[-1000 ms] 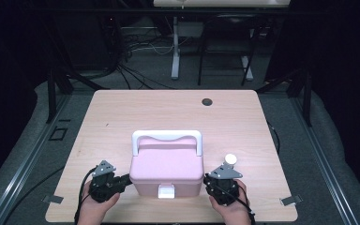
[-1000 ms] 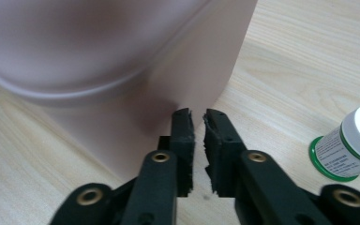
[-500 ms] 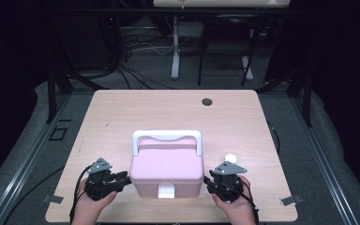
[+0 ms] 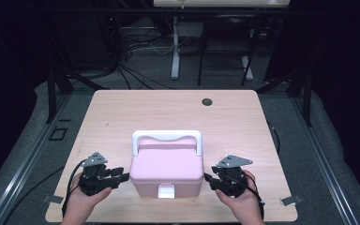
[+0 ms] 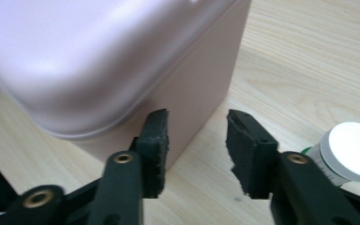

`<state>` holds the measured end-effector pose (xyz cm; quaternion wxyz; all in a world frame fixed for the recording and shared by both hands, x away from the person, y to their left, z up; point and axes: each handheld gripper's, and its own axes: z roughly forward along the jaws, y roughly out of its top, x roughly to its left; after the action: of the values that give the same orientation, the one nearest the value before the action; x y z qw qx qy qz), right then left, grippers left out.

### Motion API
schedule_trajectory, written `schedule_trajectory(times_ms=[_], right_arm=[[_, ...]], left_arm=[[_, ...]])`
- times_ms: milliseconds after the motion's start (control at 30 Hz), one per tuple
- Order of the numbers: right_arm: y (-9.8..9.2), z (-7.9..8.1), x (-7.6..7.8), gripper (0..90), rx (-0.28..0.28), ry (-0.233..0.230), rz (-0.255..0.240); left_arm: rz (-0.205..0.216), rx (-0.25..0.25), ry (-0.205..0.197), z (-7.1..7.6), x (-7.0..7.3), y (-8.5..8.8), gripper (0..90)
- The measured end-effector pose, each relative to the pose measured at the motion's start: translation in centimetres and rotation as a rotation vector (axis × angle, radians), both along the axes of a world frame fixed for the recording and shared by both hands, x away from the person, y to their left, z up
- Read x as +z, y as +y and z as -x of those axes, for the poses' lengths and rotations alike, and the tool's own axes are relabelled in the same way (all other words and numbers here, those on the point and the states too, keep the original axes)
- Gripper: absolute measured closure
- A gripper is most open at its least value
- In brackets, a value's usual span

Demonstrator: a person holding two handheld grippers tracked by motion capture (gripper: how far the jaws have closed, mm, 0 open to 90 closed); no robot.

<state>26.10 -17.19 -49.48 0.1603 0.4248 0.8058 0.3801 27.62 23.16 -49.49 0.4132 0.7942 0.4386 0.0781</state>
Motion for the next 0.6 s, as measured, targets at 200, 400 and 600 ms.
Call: schedule_trajectory(times_ms=[200, 400, 600], right_arm=[[0.2, 0.0, 0.9, 63.2, 0.015, -0.022, 0.019], [-0.3, -0.2, 2.4, 59.9, 0.023, -0.012, 0.007], [-0.2, -0.3, 4.0, 58.3, 0.057, -0.002, 0.006]], left_arm=[[0.007, -0.004, 0.002, -0.3, 1.0, 0.3, 59.9], [0.014, -0.025, -0.002, -0.5, 2.2, 0.3, 61.1], [0.028, -0.045, -0.015, -0.8, 3.6, 0.0, 61.4]])
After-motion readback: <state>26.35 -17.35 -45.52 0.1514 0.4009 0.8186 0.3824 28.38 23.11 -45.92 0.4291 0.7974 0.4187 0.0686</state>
